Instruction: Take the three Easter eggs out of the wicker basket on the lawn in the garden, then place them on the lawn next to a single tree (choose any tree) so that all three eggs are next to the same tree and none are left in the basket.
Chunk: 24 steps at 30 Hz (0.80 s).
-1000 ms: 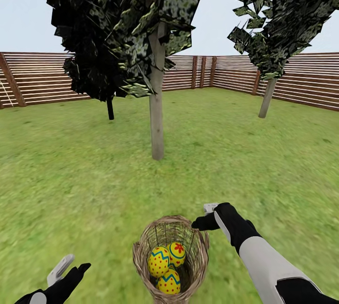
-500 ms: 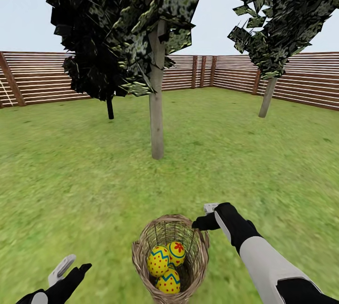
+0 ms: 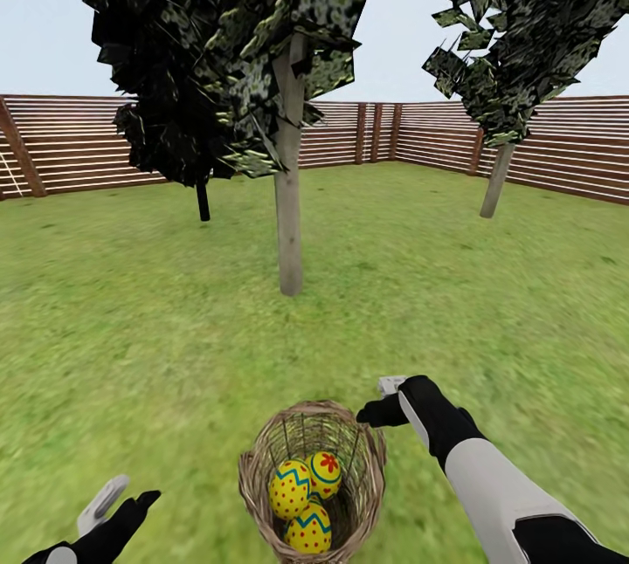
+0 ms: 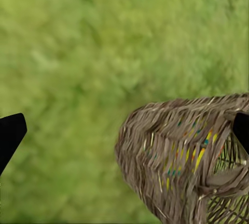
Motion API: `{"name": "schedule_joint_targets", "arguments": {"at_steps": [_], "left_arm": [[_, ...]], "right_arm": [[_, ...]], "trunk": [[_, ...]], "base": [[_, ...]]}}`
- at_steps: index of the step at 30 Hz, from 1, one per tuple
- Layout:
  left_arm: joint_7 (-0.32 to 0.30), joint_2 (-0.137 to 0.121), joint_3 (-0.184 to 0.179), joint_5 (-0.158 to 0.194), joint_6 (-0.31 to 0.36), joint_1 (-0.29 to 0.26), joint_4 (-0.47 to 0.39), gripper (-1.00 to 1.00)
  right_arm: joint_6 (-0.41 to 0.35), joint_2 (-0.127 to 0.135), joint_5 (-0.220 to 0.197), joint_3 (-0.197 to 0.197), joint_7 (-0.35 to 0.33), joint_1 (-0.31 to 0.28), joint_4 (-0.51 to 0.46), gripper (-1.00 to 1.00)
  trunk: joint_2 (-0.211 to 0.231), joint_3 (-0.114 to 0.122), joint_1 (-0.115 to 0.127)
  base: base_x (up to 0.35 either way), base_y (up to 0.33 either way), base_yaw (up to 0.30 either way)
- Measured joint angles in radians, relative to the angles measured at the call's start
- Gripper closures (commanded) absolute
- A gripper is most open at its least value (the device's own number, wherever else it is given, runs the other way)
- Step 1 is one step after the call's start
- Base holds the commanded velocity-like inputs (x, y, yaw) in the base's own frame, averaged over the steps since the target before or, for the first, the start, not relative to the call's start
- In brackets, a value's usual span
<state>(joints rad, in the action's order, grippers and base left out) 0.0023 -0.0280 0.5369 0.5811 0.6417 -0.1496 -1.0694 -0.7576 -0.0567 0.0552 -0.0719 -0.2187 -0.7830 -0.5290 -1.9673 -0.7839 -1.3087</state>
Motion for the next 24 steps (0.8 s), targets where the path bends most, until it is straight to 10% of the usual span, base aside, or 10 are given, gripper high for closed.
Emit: {"name": "schedule_joint_targets", "arguments": {"at_steps": [24], "left_arm": [[-0.001, -0.001, 0.006, -0.01, 0.001, 0.0, -0.001, -1.0]], "right_arm": [[0.02, 0.029, -0.001, 0.002, 0.047, -0.022, -0.012, -1.0]], "trunk": [[-0.168, -0.075, -0.092]], "base": [[0.0, 0.0, 0.0]]}}
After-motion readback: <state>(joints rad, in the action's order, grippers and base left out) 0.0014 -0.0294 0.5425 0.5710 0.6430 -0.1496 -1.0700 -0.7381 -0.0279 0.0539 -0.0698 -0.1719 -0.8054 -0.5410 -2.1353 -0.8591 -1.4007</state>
